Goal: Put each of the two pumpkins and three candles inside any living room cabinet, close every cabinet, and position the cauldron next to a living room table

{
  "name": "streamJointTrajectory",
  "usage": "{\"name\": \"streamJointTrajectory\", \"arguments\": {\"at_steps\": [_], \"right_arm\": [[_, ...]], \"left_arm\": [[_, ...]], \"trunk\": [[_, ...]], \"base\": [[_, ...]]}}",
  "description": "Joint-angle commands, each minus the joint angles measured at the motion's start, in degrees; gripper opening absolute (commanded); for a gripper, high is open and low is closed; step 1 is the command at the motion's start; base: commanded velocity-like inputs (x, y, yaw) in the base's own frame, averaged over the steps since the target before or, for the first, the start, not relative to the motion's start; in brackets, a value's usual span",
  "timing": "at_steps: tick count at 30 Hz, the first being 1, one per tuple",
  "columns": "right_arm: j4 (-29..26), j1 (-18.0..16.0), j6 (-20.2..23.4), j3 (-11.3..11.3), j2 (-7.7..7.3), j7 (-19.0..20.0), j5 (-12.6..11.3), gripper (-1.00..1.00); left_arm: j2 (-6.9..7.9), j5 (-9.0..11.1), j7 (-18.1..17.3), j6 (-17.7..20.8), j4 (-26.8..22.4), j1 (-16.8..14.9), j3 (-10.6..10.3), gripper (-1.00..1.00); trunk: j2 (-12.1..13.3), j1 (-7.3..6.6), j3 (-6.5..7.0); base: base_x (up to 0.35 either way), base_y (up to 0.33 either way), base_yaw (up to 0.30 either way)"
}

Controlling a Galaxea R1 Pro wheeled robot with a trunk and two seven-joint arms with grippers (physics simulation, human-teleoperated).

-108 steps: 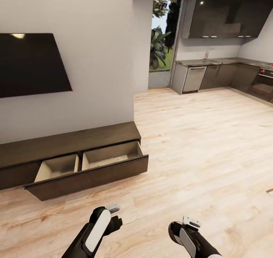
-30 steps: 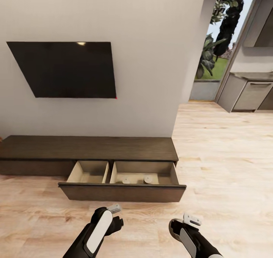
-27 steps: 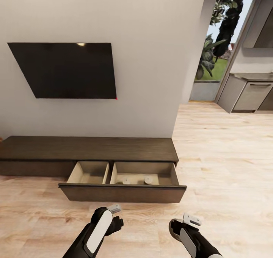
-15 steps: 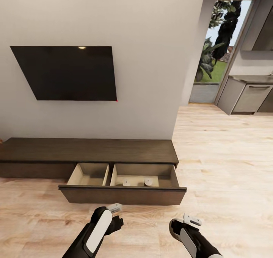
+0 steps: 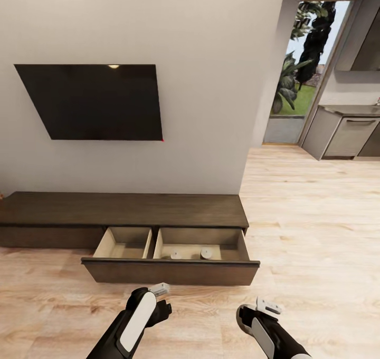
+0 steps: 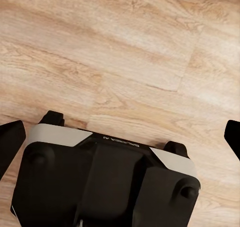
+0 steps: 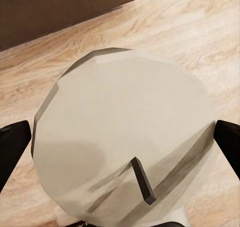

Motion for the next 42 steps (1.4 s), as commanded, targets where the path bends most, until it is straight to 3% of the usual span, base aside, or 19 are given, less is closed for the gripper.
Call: {"name": "streamJointTrajectory", "arguments": {"at_steps": [1,19,28,30,33,34,39,42], "right_arm": [[-0.1,0.0,0.2,0.1,-0.03,-0.3,-0.3,-1.0],[1.9,0.1,-3.3,0.4,-0.29,-0.3,-0.3,-1.0],[1.0,0.1,-3.3,0.4,0.17,-0.3,-0.2,-1.0],[-1.5,0.0,-2.4,0.5,0.3,-0.5,-0.3,-1.0],[-8.6,-0.1,4.4,0.4,0.39,-0.7,-0.3,-1.0],[-13.2,-0.1,10.7,0.3,0.47,-0.8,-0.3,-1.0],[-32.1,-0.2,30.1,0.2,0.58,-1.0,-0.7,-1.0],[-34.8,-0.8,35.8,0.0,0.6,-1.0,-0.8,-1.0]], "left_arm": [[0.02,0.6,0.6,0.0,-0.1,-0.1,-0.1,1.0],[0.01,0.6,0.5,0.0,-0.1,-0.1,-0.1,1.0],[0.09,0.6,0.5,0.0,-0.1,-0.1,-0.1,1.0],[0.15,0.6,0.4,0.0,-0.1,-0.1,-0.1,1.0],[0.28,0.5,0.4,0.1,-0.5,-0.1,-0.1,1.0],[0.32,0.6,0.4,0.4,-1.8,-0.1,-0.1,1.0],[0.48,1.1,0.5,1.9,-7.3,-0.1,-0.3,1.0],[0.53,1.1,0.7,3.7,-8.9,-0.1,0.1,1.0]], "trunk": [[-0.1,0.03,-0.12],[-0.1,0.03,-0.12],[-0.1,0.03,-0.12],[-0.1,0.03,-0.12],[-0.1,0.03,-0.12],[-0.1,0.03,-0.12],[-0.1,0.03,-0.12],[-0.1,0.03,-0.12]], "base": [[0.0,0.0,0.0],[0.0,0.0,0.0],[0.038,0.0,0.0],[0.252,0.0,0.0],[0.143,0.0,0.0],[0.044,0.0,0.0],[0.012,0.0,0.0],[0.001,0.0,0.0]]}}
